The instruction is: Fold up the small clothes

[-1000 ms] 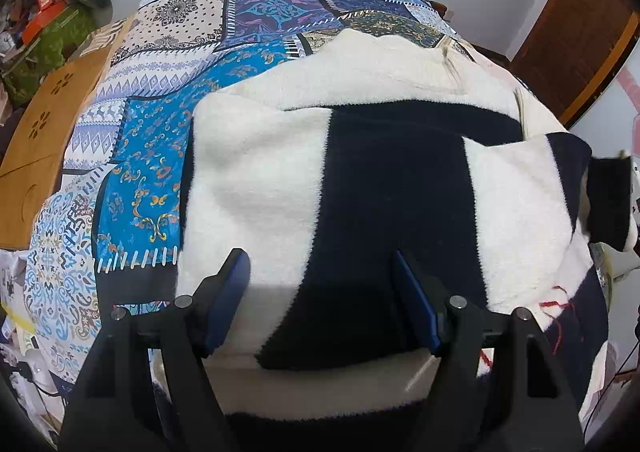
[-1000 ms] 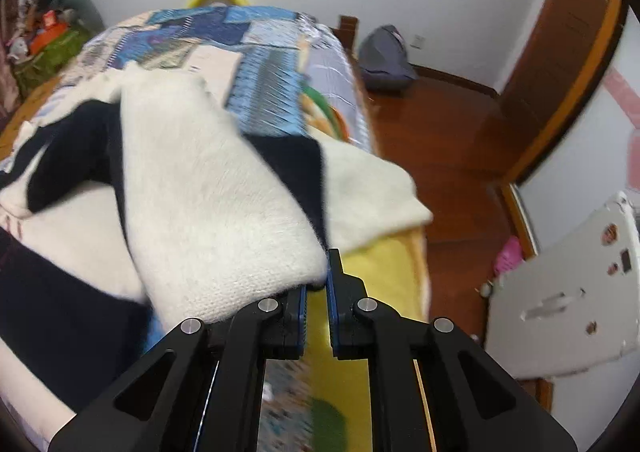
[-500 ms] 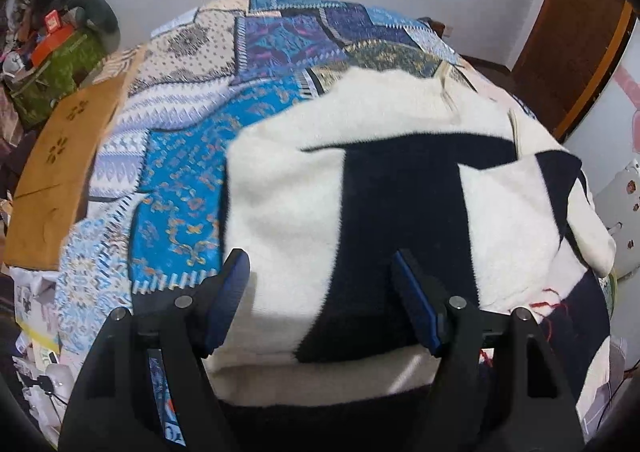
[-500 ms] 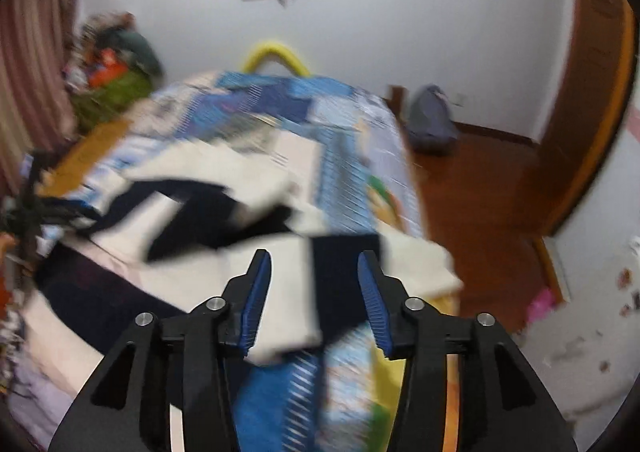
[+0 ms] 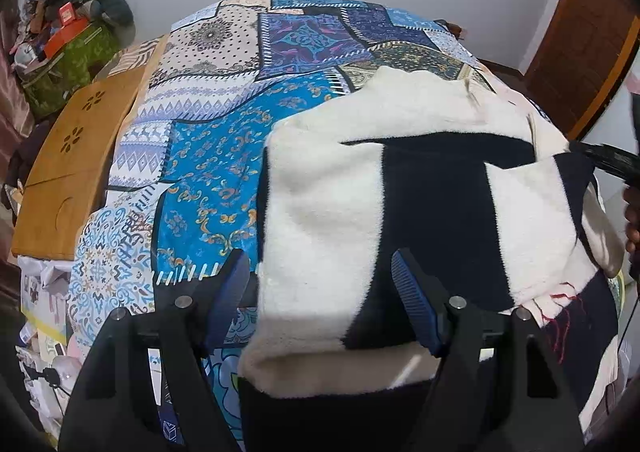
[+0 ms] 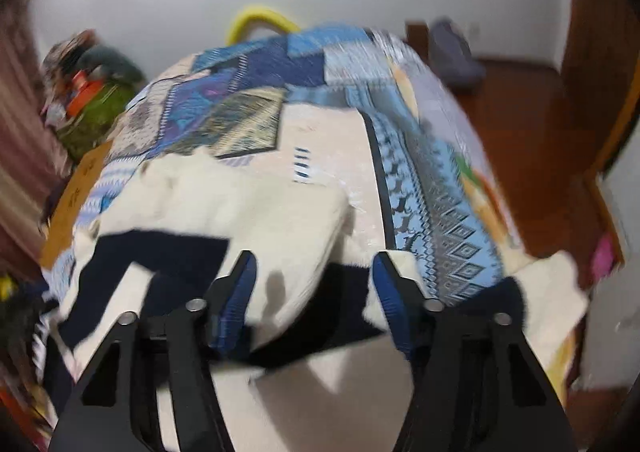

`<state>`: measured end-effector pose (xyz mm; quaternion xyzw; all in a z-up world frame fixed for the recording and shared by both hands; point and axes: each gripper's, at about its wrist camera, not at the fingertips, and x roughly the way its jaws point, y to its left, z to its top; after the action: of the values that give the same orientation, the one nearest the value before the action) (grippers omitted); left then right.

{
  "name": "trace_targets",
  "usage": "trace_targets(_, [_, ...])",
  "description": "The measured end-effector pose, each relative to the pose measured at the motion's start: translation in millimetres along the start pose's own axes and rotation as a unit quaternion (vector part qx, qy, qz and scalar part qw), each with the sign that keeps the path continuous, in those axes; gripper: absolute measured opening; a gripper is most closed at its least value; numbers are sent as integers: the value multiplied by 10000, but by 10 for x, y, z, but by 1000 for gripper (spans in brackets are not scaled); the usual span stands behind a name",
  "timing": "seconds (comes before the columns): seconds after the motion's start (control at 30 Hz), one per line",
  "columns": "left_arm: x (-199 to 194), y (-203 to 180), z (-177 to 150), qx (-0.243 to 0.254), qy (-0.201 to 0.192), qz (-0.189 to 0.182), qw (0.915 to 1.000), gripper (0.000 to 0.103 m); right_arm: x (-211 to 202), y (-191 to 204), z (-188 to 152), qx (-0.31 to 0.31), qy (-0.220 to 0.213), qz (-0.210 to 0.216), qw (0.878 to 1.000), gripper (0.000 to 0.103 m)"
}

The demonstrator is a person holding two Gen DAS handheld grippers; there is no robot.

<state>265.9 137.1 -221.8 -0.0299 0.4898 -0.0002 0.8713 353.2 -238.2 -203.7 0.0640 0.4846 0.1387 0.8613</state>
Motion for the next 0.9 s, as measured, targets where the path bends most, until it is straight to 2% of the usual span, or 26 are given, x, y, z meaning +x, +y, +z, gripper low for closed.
trace_targets(0.03, [7, -17, 6, 27, 3, -1, 10000, 73, 65, -31, 11, 75, 104, 36, 9999, 40])
trace_targets(0.1, [38, -90, 25, 95, 35, -33, 9999, 73, 178, -52, -6, 90, 347, 95, 9993, 22])
trace_targets(0.17, [55, -173, 41, 154, 41, -97, 9998, 73, 241, -22, -59, -2, 549, 136, 9984, 10])
trace_targets(0.2, [61, -216, 48, 188, 40, -129, 9997, 73, 225, 4, -83, -90, 553, 99, 9984, 7])
trace_targets(0.33, [122, -383, 22, 407, 113, -197, 9989, 73, -40, 90, -142, -511, 366, 39, 9980, 6])
trace_targets(0.43, [233, -489, -32, 569, 246, -65, 9981, 73, -391, 120, -177, -695, 194, 78, 9974, 6])
trace_targets(0.6, [254, -444, -41, 343, 259, -146, 9990, 73, -962, 137, -233, -909, 6, 126, 9958, 6])
trace_targets(0.7, [249, -424, -53, 301, 277, -167, 9990, 74, -1138, 98, -238, -798, -46, 169, 9967, 6])
trace_targets(0.9, [226, -458, -61, 358, 257, -67, 9990, 74, -1166, -208, -154, -103, -320, -124, 9994, 6])
